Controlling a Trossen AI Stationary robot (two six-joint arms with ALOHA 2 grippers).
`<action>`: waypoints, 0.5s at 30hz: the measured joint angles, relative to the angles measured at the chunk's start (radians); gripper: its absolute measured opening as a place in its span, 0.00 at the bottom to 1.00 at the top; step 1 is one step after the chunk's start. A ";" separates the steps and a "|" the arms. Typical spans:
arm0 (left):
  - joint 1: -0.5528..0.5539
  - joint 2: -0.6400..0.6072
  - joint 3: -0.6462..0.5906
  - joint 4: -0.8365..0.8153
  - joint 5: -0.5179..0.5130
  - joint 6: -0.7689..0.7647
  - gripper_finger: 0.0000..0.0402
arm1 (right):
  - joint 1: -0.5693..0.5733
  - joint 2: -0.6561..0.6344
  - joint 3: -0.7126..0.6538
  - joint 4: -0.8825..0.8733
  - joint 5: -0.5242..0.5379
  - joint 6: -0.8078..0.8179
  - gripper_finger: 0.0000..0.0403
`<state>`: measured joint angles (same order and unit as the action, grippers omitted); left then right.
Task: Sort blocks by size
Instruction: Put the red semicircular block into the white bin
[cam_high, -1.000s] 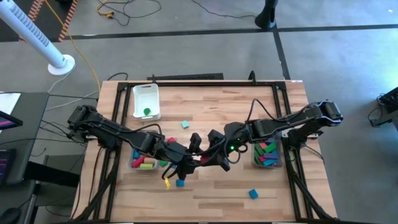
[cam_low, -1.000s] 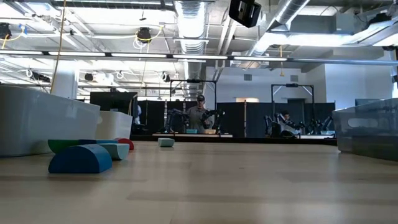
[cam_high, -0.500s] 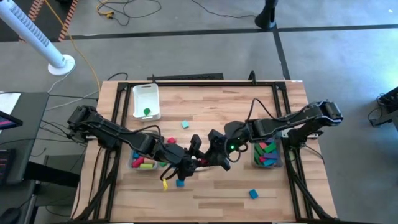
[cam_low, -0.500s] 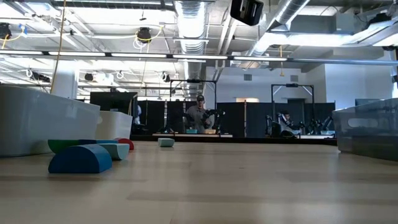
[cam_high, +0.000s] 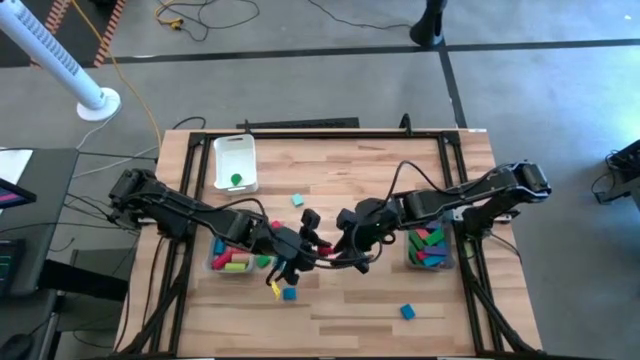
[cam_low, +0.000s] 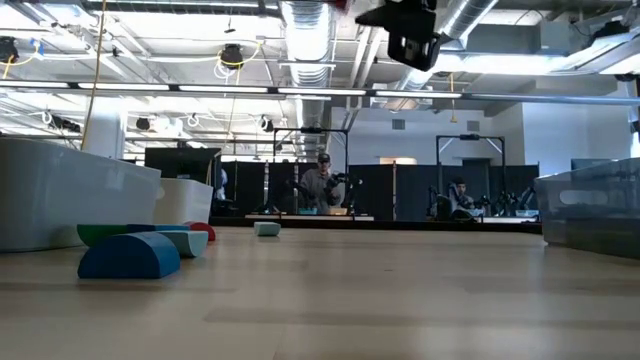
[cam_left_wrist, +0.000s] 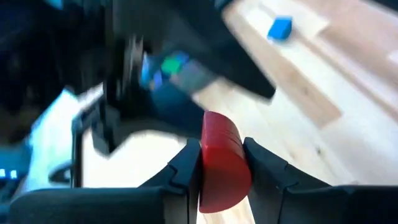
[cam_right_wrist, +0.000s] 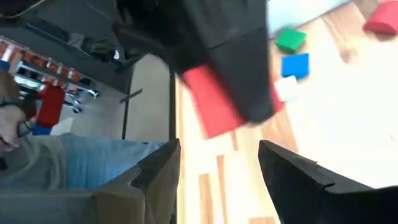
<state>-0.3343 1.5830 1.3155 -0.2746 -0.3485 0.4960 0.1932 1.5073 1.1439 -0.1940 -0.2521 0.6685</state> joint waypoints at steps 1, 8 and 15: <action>0.004 -0.003 0.000 -0.018 -0.011 -0.012 0.22 | 0.001 -0.001 0.000 -0.009 0.001 0.000 0.61; 0.053 -0.053 0.001 -0.108 -0.057 -0.079 0.22 | 0.009 -0.001 0.000 -0.073 0.014 -0.015 0.61; 0.192 -0.111 0.000 -0.311 -0.093 -0.213 0.22 | 0.028 -0.001 0.000 -0.174 0.041 -0.018 0.61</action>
<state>-0.1427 1.4724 1.3159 -0.5855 -0.4419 0.2830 0.2216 1.5063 1.1439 -0.3681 -0.2110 0.6502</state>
